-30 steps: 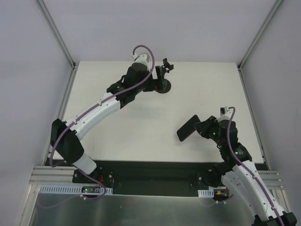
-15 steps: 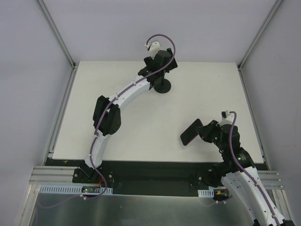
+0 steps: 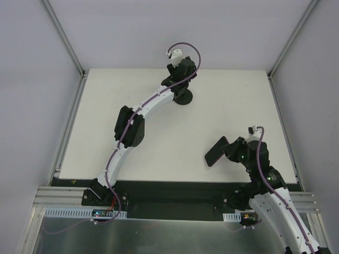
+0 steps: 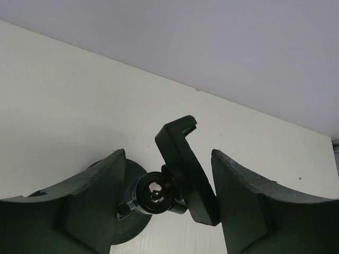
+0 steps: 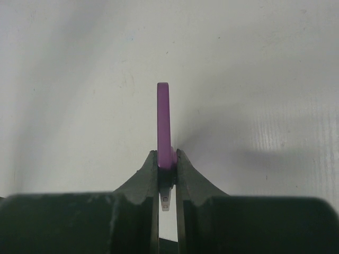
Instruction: Place the phone on the phone stand
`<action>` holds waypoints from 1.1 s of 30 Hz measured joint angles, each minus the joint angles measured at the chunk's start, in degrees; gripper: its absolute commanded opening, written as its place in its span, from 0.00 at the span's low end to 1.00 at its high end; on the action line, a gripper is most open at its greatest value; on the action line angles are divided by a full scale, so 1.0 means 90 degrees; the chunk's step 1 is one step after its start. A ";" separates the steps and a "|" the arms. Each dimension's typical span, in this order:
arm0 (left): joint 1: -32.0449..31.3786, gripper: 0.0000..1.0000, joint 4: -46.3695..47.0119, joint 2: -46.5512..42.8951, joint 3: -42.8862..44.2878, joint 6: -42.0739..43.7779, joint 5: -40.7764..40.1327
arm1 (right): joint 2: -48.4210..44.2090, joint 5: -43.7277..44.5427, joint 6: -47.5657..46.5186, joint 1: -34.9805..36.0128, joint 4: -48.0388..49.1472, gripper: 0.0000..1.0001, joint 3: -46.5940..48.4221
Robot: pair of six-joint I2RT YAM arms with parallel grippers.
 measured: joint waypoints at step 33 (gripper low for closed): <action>0.1107 0.00 -0.2220 -0.2783 -0.2749 0.4403 0.8415 | 0.0687 -0.1032 -0.1394 -0.0036 -0.0233 0.01 0.0580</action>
